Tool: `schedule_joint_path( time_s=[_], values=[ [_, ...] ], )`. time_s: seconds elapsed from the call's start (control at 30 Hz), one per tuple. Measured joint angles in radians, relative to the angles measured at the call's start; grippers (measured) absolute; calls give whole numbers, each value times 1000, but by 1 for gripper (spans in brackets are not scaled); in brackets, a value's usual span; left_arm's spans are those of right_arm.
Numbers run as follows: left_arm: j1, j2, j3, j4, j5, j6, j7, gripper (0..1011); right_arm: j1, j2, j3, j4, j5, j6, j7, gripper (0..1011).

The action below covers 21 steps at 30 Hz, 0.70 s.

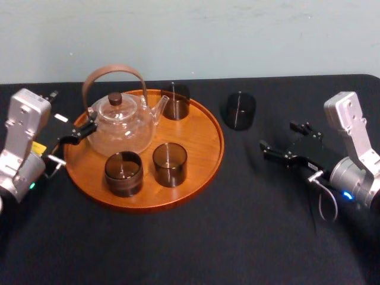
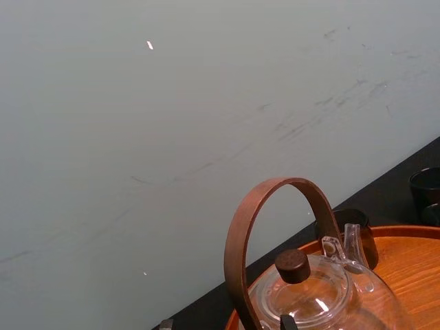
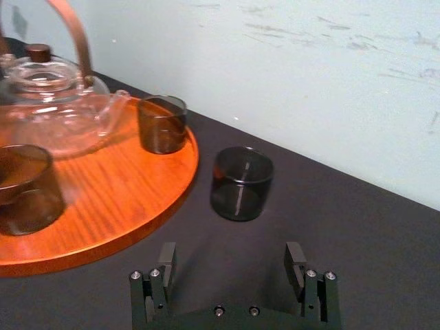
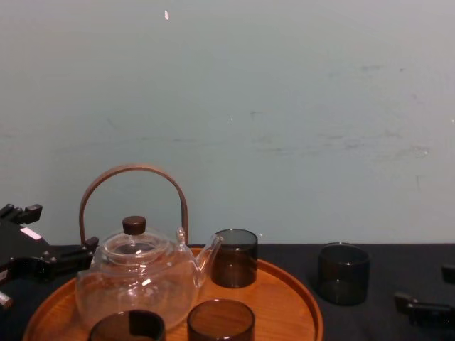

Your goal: Pick up the glass from the table and place it on the tray.

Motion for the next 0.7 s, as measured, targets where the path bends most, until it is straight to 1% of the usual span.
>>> schedule_joint_path(
  time_s=[0.2,0.33,0.4,0.57,0.7],
  values=[
    [0,0,0,0,0,0,0,1010,66,-21,-7,67,-7,14,1,1002],
    [0,0,0,0,0,0,0,1009,121,-38,-22,118,-19,23,7,1002],
    [0,0,0,0,0,0,0,1009,138,-44,-28,136,-23,24,11,1002],
    [0,0,0,0,0,0,0,1010,204,-70,-48,217,-38,21,20,1002],
    [0,0,0,0,0,0,0,1010,240,-87,-59,265,-47,11,25,1002]
  ],
)
